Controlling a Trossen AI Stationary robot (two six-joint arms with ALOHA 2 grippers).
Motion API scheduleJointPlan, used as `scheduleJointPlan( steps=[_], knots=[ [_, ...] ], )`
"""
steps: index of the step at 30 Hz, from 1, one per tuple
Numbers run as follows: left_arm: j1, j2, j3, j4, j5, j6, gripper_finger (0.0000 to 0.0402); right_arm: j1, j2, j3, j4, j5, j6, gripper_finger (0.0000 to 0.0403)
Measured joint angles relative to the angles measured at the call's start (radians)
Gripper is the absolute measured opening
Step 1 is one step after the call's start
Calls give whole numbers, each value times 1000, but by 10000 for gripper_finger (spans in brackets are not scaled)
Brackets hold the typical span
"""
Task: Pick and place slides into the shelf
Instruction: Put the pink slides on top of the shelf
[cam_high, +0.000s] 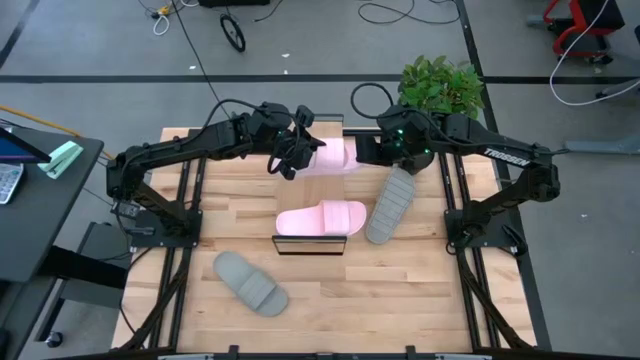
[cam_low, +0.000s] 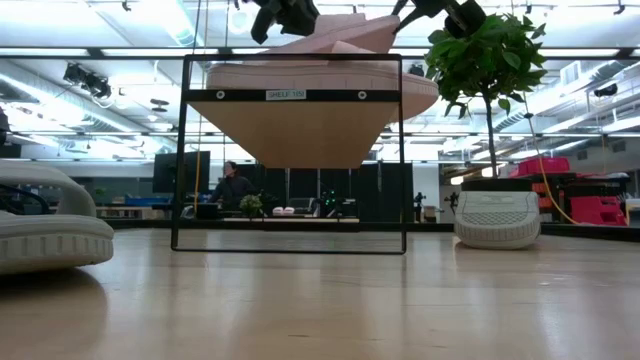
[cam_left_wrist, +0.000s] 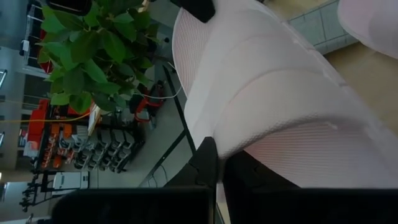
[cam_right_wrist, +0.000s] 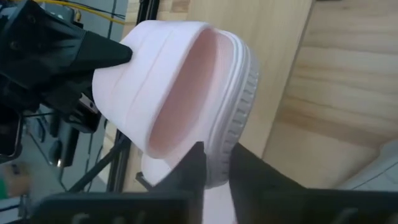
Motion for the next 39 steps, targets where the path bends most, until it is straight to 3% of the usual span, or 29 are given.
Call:
scheduleJointPlan(
  steps=[14,21,26,39],
  knots=[
    [-5,-20,0,20,6,-35,75,1,0,2,-58,68,-61,40],
    [-4,-56,0,28,-57,-43,97,1,0,2,-66,93,-97,28],
    [-4,-100,2,38,-132,-64,99,2,1,1,-107,94,-107,28],
    [8,-190,2,48,-141,-135,78,6,1,1,-53,99,-99,28]
  ],
)
